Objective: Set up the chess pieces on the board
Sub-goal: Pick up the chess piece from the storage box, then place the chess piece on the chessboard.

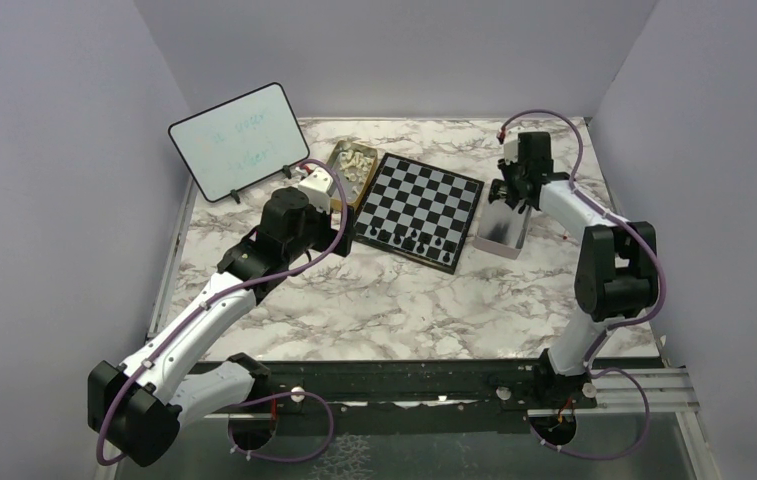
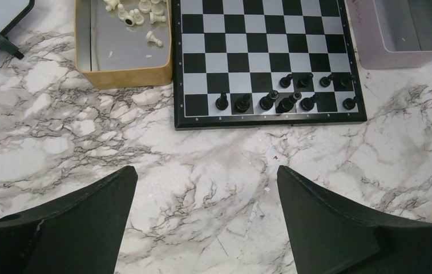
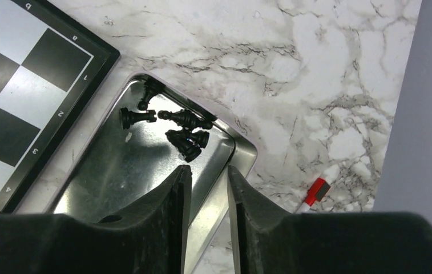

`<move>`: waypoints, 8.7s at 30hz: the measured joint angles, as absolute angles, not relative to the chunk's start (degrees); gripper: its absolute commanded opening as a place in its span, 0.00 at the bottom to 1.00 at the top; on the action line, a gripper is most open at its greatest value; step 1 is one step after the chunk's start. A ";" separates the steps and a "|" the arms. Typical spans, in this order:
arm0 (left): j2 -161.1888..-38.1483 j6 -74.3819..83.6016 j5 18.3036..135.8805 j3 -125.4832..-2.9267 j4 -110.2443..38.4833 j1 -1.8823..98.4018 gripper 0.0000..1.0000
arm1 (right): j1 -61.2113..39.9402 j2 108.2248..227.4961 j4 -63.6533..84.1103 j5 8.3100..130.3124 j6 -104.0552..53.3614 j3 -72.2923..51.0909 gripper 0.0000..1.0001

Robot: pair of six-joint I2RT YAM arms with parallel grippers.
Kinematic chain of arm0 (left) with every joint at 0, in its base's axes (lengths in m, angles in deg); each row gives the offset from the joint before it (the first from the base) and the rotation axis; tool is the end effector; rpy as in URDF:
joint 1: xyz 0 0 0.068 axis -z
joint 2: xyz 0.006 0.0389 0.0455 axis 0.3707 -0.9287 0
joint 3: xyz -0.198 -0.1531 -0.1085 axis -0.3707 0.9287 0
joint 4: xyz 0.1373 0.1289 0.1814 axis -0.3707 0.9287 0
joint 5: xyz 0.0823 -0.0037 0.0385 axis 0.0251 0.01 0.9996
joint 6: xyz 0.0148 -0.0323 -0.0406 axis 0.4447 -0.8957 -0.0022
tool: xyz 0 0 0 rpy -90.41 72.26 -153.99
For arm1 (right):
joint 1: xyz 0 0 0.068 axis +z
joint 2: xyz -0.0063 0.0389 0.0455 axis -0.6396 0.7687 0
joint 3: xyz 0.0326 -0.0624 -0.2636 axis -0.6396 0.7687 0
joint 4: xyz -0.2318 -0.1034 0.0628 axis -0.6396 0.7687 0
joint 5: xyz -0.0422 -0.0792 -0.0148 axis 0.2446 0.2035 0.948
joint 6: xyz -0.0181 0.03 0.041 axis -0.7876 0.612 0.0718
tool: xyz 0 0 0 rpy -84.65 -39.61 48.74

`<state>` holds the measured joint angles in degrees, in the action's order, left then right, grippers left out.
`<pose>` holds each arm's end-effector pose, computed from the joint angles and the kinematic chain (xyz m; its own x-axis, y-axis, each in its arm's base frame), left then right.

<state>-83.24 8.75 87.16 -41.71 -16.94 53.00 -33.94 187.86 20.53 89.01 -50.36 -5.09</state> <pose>0.2005 -0.1203 0.3110 -0.4375 0.1139 -0.8920 0.4413 0.8915 -0.1026 0.3915 0.0324 0.2254 -0.6479 -0.3731 -0.6641 -0.1545 0.9181 -0.3651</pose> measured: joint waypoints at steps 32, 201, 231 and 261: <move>-84.71 9.23 88.66 -41.29 -16.94 53.40 0.93 | -36.89 197.61 25.56 74.08 -70.66 -7.78 0.40; -111.74 -20.48 36.16 -55.04 -48.98 56.55 0.00 | -22.92 146.83 -3.43 23.61 -32.59 24.89 0.49; -113.45 -4.98 89.52 -56.70 -34.71 73.57 0.00 | -27.07 155.14 26.23 80.02 -13.64 15.95 0.48; -128.60 -8.39 99.07 -54.75 -43.32 75.91 0.00 | -31.36 158.77 24.66 78.49 -12.02 17.92 0.47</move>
